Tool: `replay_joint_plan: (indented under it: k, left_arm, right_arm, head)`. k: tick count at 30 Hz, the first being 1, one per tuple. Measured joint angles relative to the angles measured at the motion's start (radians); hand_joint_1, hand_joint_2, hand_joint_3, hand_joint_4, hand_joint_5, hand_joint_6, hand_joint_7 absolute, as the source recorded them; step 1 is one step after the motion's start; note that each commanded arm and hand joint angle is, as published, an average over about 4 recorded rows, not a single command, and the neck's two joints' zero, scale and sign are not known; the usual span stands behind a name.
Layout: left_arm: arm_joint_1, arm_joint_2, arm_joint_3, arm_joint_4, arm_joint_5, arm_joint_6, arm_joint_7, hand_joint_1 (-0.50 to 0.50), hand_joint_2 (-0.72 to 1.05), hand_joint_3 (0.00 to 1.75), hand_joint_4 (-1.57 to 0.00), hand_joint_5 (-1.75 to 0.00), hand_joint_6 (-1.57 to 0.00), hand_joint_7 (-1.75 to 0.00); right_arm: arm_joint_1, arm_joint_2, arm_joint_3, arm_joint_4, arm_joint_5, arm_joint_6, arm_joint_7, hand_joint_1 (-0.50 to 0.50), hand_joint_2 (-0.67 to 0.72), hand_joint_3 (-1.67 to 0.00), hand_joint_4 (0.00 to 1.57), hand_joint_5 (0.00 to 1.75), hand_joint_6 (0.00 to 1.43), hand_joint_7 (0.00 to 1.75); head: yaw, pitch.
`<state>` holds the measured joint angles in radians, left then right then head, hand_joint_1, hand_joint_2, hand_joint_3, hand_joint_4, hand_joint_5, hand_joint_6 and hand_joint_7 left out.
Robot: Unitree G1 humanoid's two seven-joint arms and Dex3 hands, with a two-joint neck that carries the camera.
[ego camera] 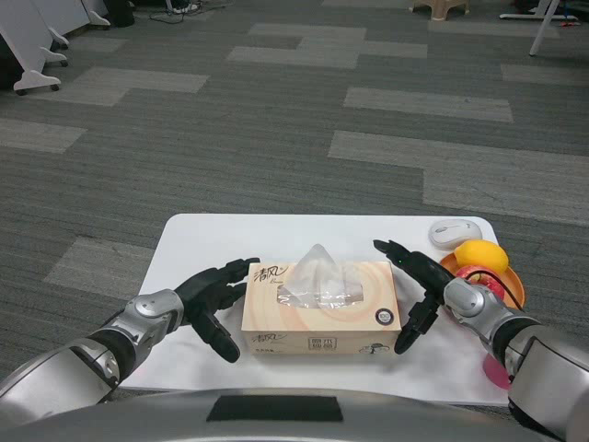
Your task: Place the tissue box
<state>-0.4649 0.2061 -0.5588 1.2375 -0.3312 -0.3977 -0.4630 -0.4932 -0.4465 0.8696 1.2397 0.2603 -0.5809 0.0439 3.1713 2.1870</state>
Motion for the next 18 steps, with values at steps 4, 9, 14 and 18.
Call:
replay_joint_plan:
  k: [4,9,14,18]
  left_arm:
    - [0.007,0.000,0.022,0.001,0.000,-0.003,-0.003,0.50,-0.28,0.09,0.00,0.00,0.00,0.00]
    - [0.015,0.002,0.047,0.002,0.000,-0.005,-0.008,0.50,-0.19,0.09,0.00,0.00,0.00,0.00]
    - [0.031,0.006,0.079,-0.001,0.000,-0.008,-0.011,0.50,-0.13,0.09,0.00,0.00,0.00,0.00]
    - [0.039,0.011,0.093,-0.009,0.001,-0.008,-0.015,0.50,-0.10,0.09,0.00,0.00,0.00,0.00]
  right_arm:
    - [0.012,-0.002,-0.017,0.000,0.000,0.000,0.006,-0.25,-0.26,-0.20,0.00,0.10,0.00,0.07]
    - [0.025,-0.009,-0.033,0.000,-0.001,0.000,0.015,-0.25,-0.29,-0.24,0.00,0.10,0.00,0.07]
    - [0.031,-0.018,-0.055,-0.010,-0.002,0.000,0.026,-0.25,-0.29,-0.22,0.00,0.10,0.00,0.07]
    - [0.034,-0.026,-0.069,-0.020,-0.003,0.000,0.034,-0.25,-0.29,-0.24,0.00,0.10,0.00,0.07]
  head:
    - [0.000,0.000]
    - [0.001,0.001]
    - [-0.001,0.003]
    - [0.000,0.005]
